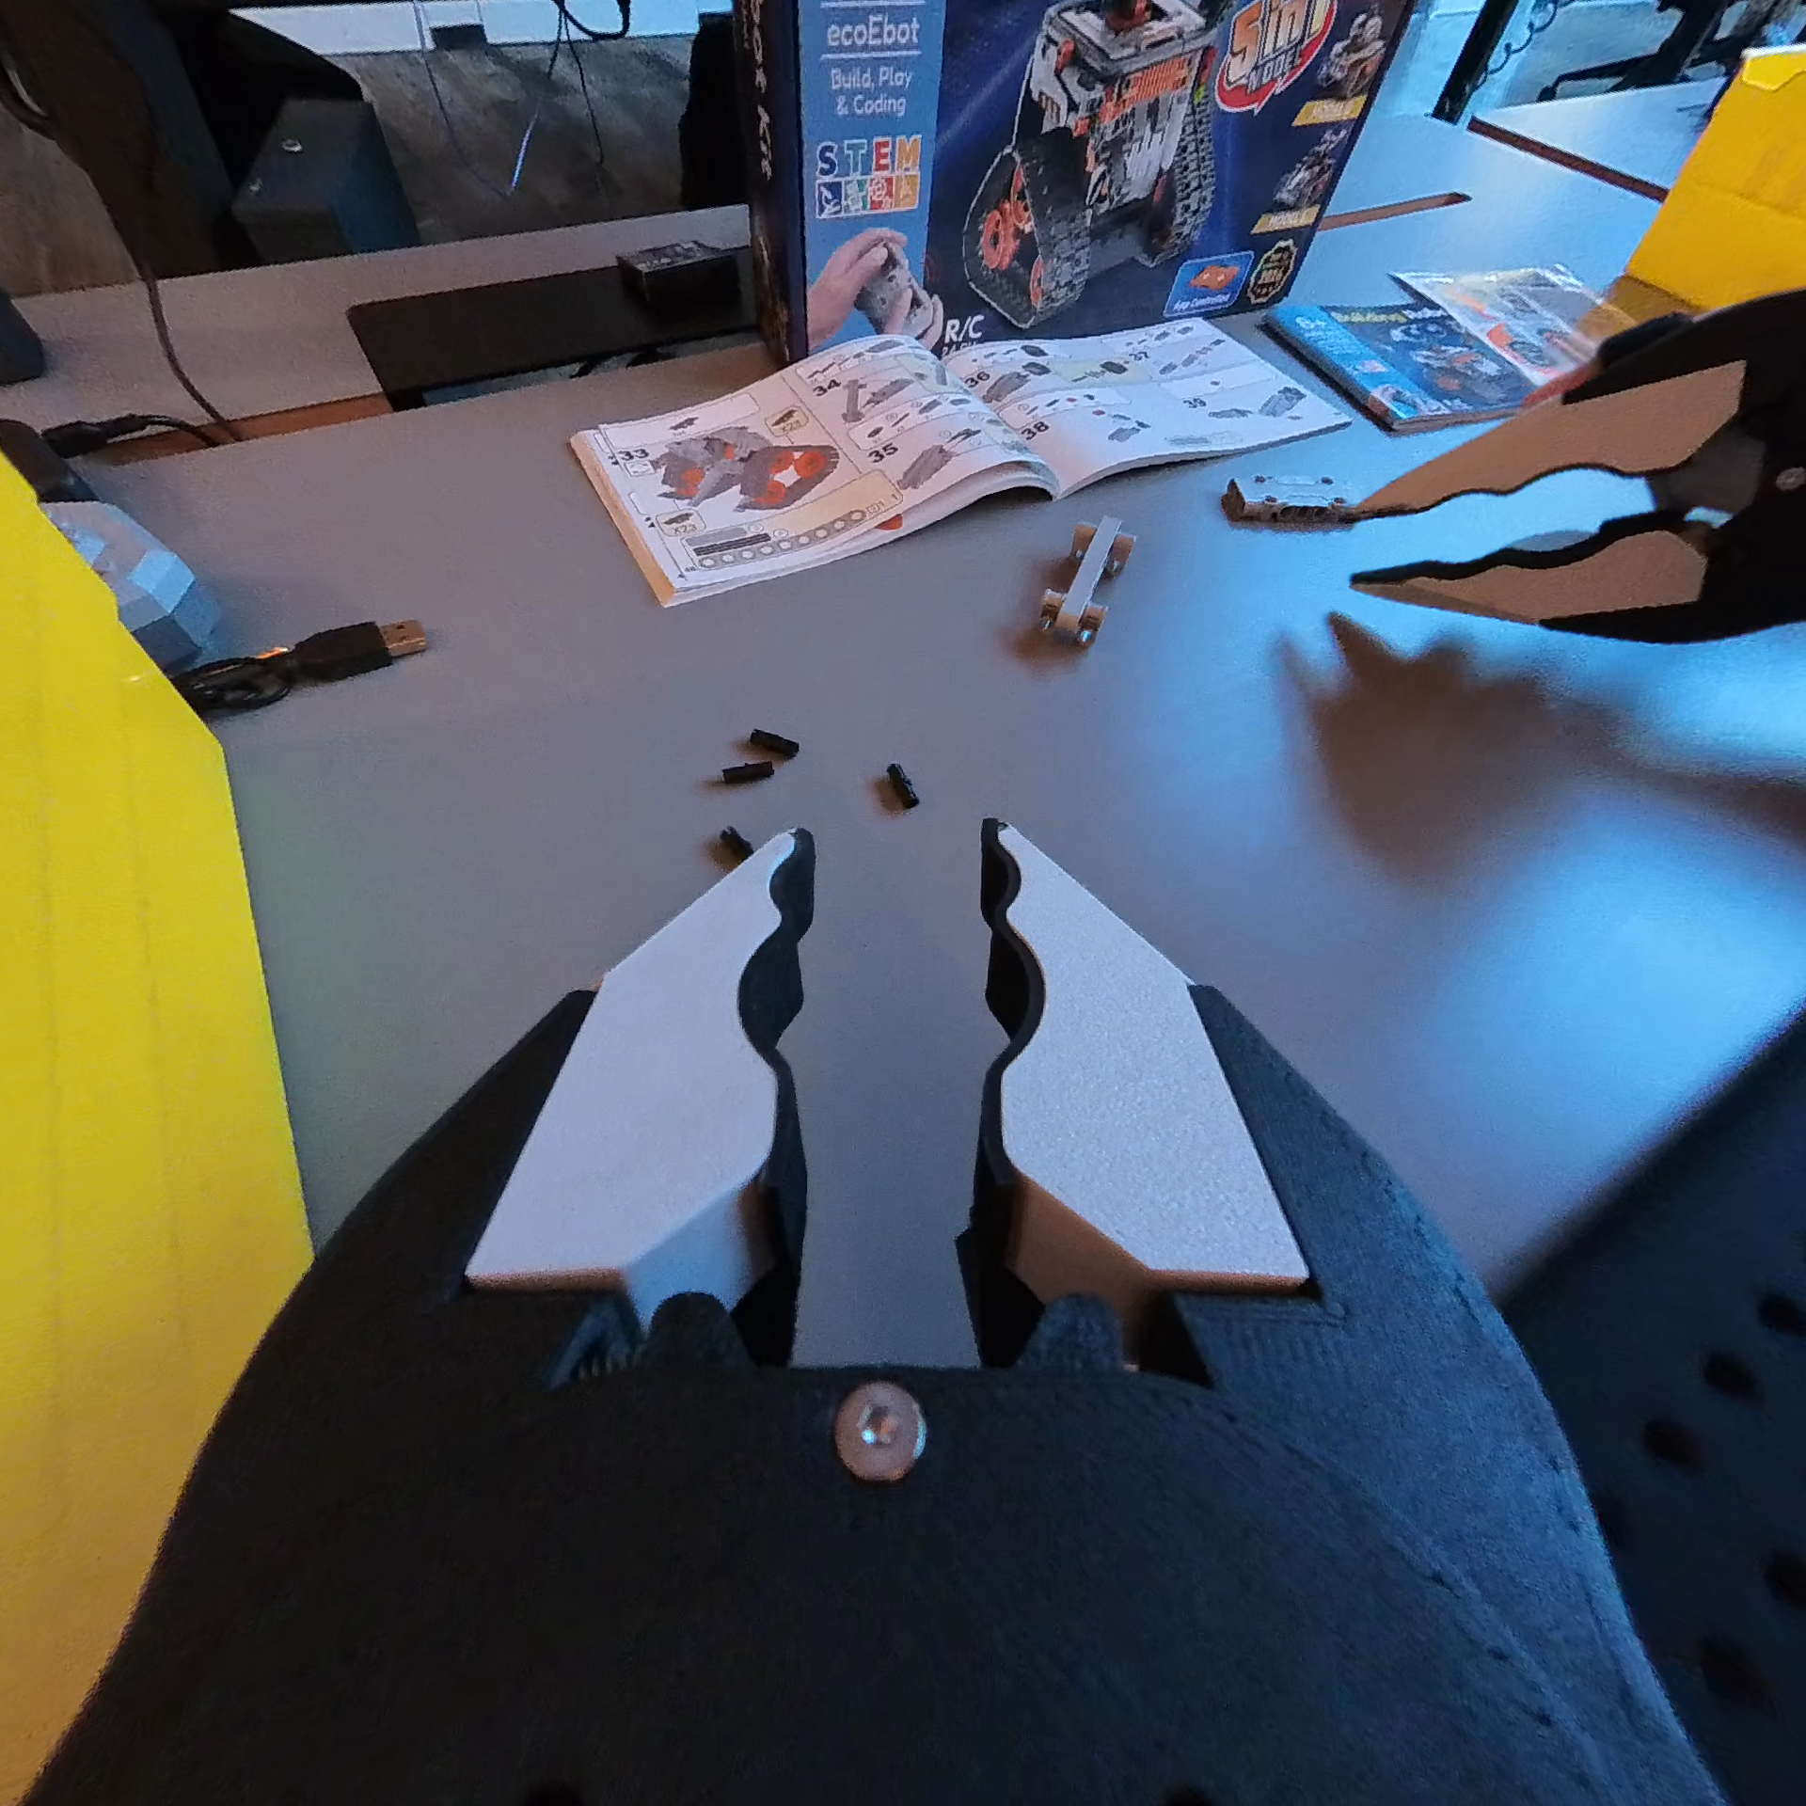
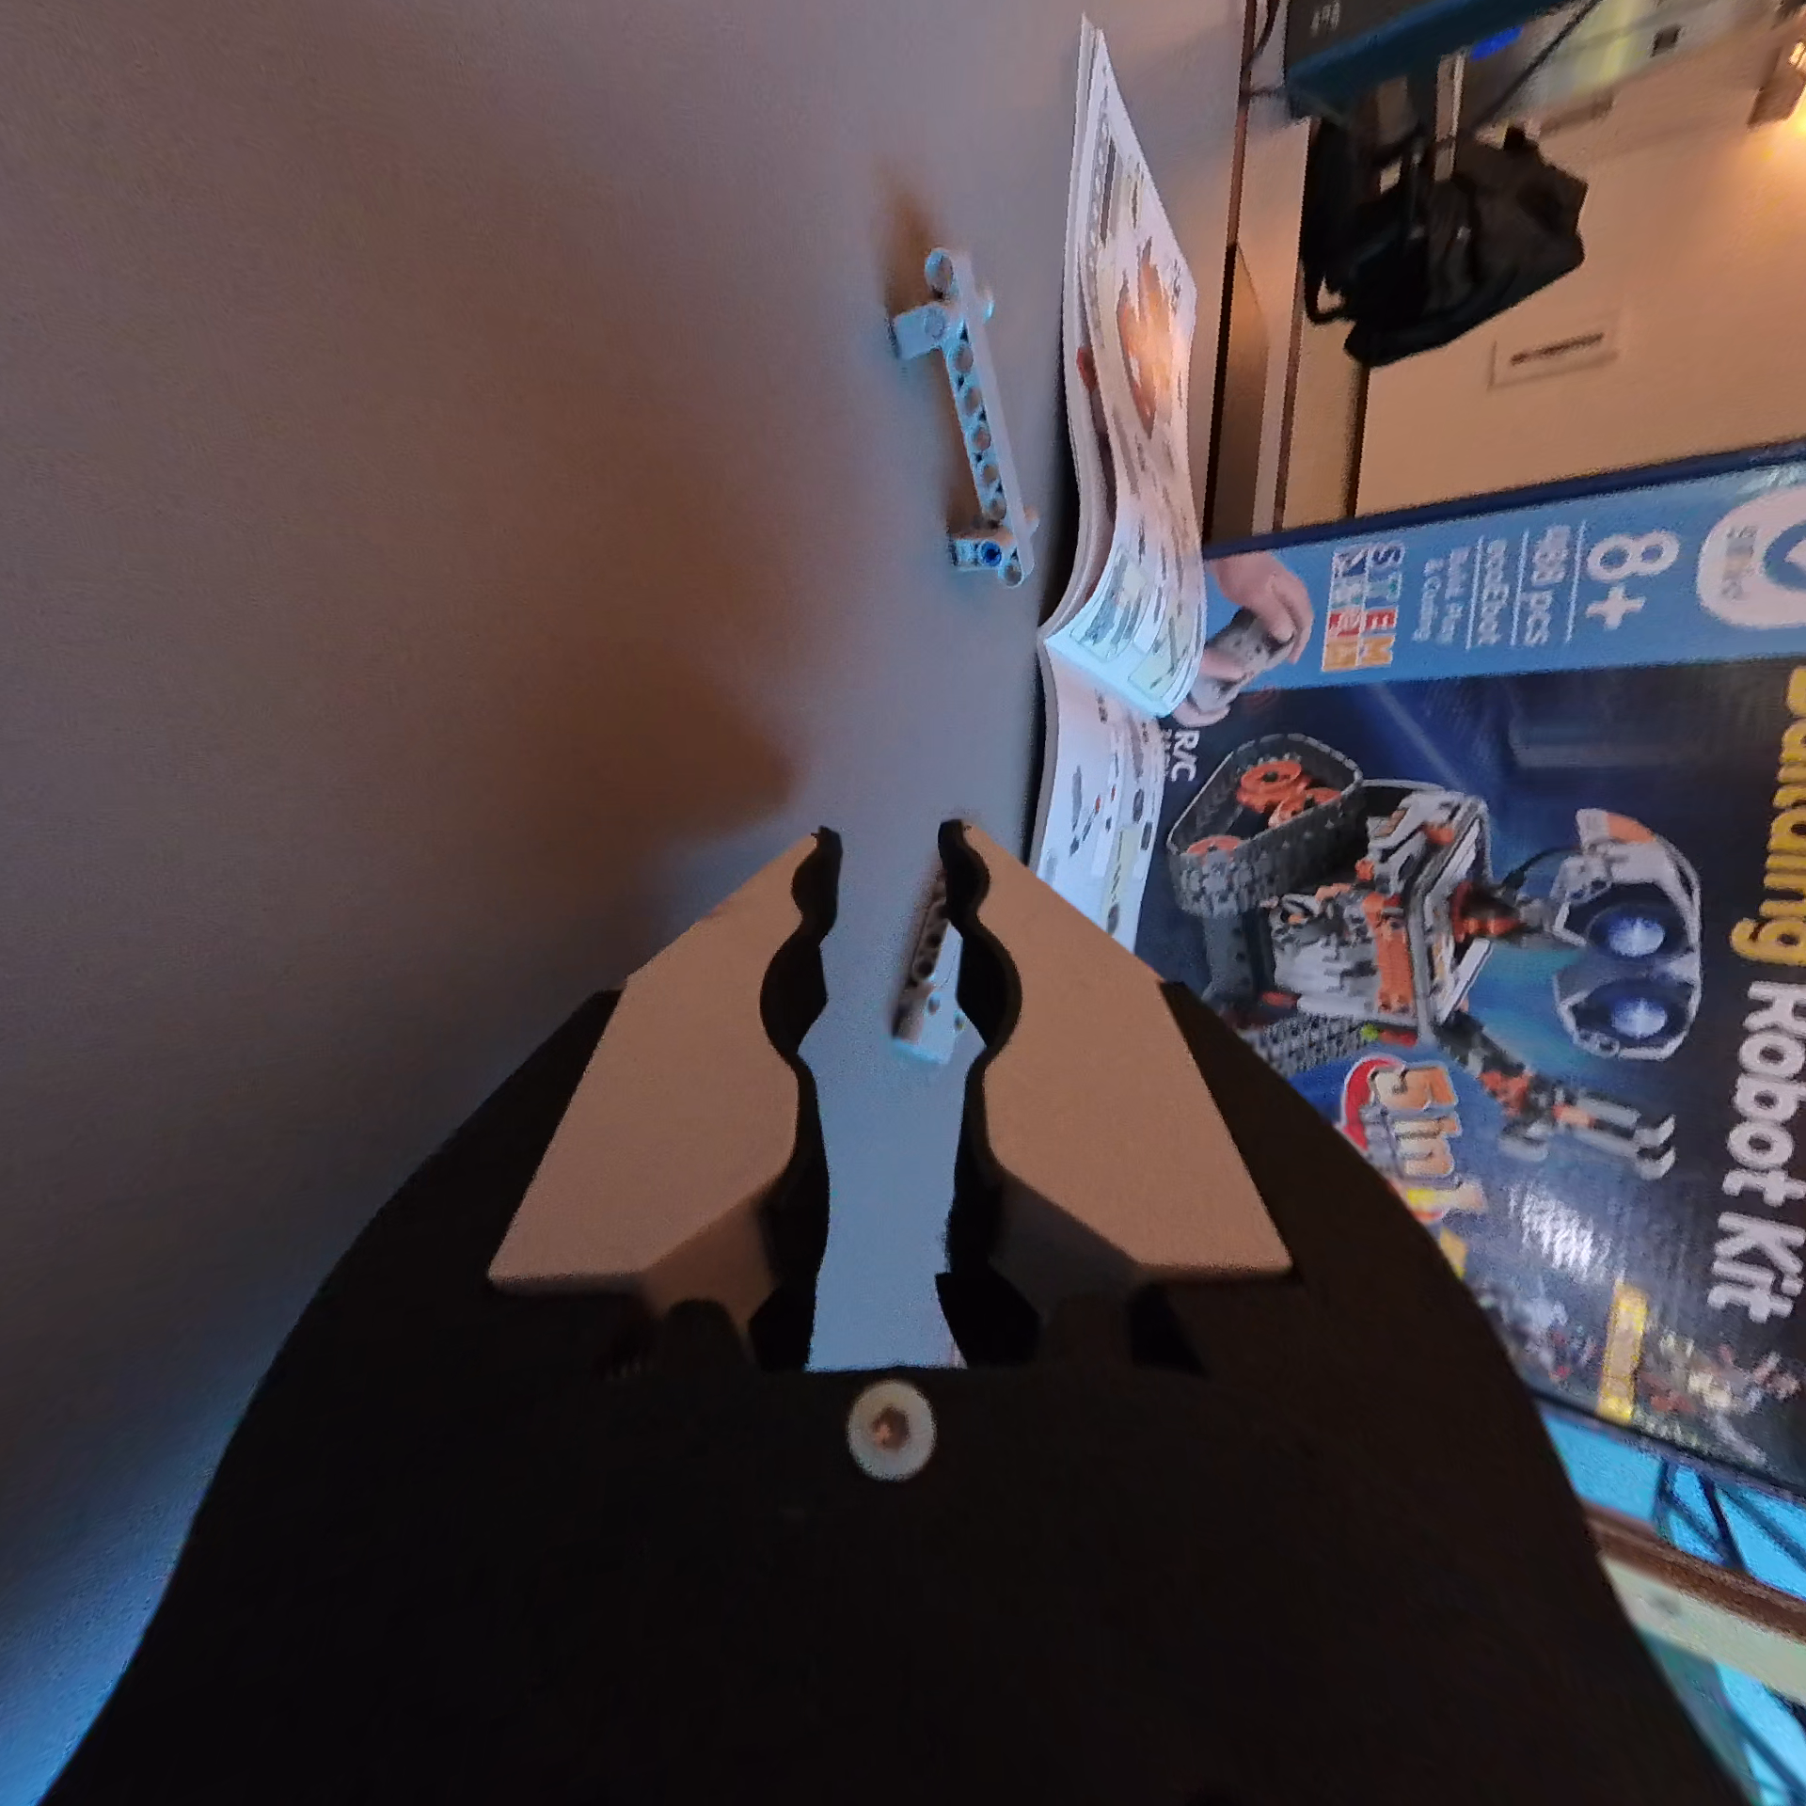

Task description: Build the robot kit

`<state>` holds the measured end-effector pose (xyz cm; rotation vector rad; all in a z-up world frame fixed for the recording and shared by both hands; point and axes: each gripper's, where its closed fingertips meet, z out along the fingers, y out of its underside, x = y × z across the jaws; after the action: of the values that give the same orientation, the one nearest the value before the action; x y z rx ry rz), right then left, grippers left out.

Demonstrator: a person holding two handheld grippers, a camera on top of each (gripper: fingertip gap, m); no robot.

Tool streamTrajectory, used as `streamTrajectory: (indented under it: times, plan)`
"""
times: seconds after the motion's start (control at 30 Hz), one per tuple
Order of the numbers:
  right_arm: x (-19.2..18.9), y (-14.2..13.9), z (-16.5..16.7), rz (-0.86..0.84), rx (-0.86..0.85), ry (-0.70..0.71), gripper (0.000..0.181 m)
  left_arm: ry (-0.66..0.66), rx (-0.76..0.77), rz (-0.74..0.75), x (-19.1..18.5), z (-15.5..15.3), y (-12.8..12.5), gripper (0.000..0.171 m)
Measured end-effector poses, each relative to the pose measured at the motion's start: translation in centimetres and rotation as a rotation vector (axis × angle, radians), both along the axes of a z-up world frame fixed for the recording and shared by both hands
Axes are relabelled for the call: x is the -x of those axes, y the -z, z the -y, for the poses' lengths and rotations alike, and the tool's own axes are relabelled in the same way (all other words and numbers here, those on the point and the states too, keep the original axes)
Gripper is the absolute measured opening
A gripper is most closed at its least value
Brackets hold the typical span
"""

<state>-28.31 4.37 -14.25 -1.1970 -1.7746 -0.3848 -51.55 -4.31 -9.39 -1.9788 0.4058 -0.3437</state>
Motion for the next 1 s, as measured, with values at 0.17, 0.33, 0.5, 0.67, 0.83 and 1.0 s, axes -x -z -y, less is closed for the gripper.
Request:
streamTrajectory:
  times: [0.17,0.33,0.5,0.67,0.83,1.0]
  plan:
    - [-2.1,-0.1,0.6,-0.052,0.042,0.123,0.022,0.048,-0.011,0.047,-0.7,-0.5,-0.3,0.032]
    - [-2.4,0.6,0.8,-0.058,0.076,0.162,0.013,0.117,-0.009,0.034,-2.4,-1.3,0.0,0.033]
    - [-2.5,1.4,0.0,-0.059,0.146,0.161,0.002,0.163,-0.018,0.037,-3.7,-1.7,0.5,0.033]
    - [-1.5,1.2,0.5,-0.134,0.213,0.124,0.0,0.219,0.039,0.179,-4.7,-1.1,1.0,0.033]
    - [-0.7,1.6,0.9,-0.142,0.251,0.09,0.0,0.185,0.038,0.116,-4.1,-1.3,1.8,0.033]
    - [-0.6,1.5,1.1,-0.166,0.258,0.077,0.0,0.194,0.063,0.03,-4.5,-1.3,3.0,0.034]
